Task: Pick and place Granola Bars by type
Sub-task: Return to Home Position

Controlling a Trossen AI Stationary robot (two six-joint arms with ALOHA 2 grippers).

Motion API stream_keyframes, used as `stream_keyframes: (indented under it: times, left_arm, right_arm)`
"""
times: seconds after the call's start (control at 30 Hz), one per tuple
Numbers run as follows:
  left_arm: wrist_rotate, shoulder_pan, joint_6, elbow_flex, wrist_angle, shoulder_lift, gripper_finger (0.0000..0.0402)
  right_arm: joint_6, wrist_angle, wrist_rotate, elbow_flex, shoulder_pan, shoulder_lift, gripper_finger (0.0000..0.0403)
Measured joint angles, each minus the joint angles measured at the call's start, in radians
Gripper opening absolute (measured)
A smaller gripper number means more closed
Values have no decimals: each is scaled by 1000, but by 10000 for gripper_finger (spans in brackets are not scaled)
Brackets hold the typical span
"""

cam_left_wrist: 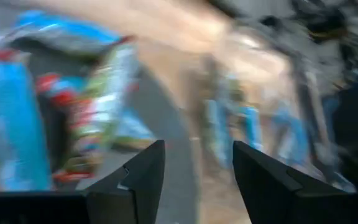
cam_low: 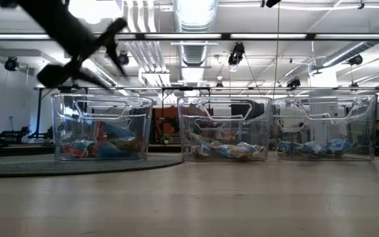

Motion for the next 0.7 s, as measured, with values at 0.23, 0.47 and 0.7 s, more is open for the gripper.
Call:
stream_keyframes:
  times: [0.23, 0.47, 0.7]
  left_arm:
    - [-116, -182, 404, 246, 40, 2, 171]
    - [-147, -312, 580, 403, 37, 2, 171]
    - [-140, -350, 565, 382, 97, 8, 171]
  right_arm:
    - [-41, -1, -46, 0, 2, 0, 249]
    - [-260, 7, -213, 0, -60, -34, 249]
    - [-373, 43, -297, -15, -248, -156, 249]
